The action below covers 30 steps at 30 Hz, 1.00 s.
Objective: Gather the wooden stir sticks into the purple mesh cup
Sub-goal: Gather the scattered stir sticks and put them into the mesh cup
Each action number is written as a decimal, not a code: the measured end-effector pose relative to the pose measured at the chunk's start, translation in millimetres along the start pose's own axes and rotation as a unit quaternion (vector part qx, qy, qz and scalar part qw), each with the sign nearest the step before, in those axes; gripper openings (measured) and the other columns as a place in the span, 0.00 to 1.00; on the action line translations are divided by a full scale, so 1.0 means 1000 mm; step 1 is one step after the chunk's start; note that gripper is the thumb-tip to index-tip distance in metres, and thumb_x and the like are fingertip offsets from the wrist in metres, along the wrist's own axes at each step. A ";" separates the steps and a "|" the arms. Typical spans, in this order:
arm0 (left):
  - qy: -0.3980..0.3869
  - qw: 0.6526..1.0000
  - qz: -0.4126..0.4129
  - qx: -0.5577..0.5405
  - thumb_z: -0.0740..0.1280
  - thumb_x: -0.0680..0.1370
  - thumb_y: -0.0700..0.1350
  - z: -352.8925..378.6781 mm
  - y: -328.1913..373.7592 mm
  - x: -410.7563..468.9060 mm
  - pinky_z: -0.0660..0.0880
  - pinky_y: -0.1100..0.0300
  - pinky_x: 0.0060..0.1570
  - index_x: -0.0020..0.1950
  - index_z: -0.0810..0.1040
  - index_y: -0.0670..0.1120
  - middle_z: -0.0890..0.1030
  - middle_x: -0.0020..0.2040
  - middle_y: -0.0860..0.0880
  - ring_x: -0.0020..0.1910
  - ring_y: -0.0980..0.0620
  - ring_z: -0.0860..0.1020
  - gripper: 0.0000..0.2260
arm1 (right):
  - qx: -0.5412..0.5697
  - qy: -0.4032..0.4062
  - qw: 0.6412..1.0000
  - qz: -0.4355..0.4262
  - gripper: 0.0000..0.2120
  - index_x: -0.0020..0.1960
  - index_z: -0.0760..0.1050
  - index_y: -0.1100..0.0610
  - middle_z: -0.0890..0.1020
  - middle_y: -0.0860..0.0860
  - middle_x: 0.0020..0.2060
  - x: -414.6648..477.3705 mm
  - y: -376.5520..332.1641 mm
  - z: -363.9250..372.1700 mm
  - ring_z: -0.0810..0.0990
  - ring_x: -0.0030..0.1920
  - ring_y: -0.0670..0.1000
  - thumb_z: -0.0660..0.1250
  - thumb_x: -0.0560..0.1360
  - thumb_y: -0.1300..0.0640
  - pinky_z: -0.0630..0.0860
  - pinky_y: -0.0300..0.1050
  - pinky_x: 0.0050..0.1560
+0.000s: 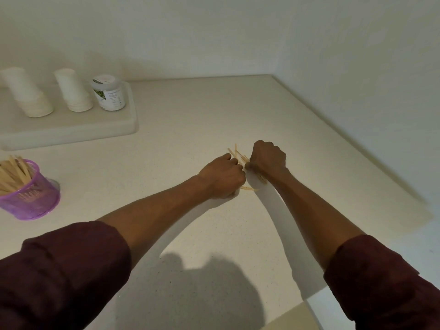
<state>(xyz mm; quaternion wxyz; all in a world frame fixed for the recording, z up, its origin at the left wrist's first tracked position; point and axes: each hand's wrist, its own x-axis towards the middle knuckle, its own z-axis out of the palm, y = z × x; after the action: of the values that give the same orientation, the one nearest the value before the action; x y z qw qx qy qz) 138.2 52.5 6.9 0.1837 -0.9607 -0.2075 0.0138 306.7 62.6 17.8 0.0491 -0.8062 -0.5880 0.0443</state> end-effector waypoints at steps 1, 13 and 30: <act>-0.005 1.000 -0.004 0.000 0.67 0.76 0.44 0.001 0.003 0.001 0.62 0.55 0.42 0.39 0.76 0.46 0.82 0.39 0.45 0.38 0.44 0.75 0.07 | -0.009 0.003 1.000 -0.008 0.12 0.45 0.72 0.57 0.76 0.53 0.42 -0.001 0.000 0.000 0.76 0.42 0.57 0.75 0.73 0.56 0.71 0.47 0.44; -0.041 0.979 -0.147 -0.138 0.64 0.80 0.49 0.008 0.003 -0.018 0.63 0.54 0.46 0.46 0.69 0.45 0.79 0.48 0.45 0.43 0.47 0.68 0.09 | 0.116 -0.058 0.991 0.037 0.15 0.35 0.76 0.57 0.78 0.50 0.31 -0.006 0.009 0.001 0.78 0.34 0.54 0.81 0.63 0.52 0.69 0.42 0.33; 0.205 0.741 -0.495 -0.405 0.69 0.77 0.47 -0.054 -0.033 -0.131 0.73 0.50 0.49 0.47 0.77 0.44 0.81 0.45 0.50 0.45 0.47 0.78 0.07 | 0.320 -0.051 0.946 -0.023 0.04 0.36 0.86 0.62 0.86 0.61 0.34 -0.031 -0.056 -0.020 0.88 0.37 0.61 0.78 0.67 0.63 0.84 0.55 0.44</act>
<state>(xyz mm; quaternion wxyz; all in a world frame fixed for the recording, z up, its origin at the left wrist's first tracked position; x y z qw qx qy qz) 11.2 8.8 62.1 -0.2033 -0.6865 -0.5974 -0.3613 247.1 49.4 45.3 0.2753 -0.7310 -0.5632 0.2696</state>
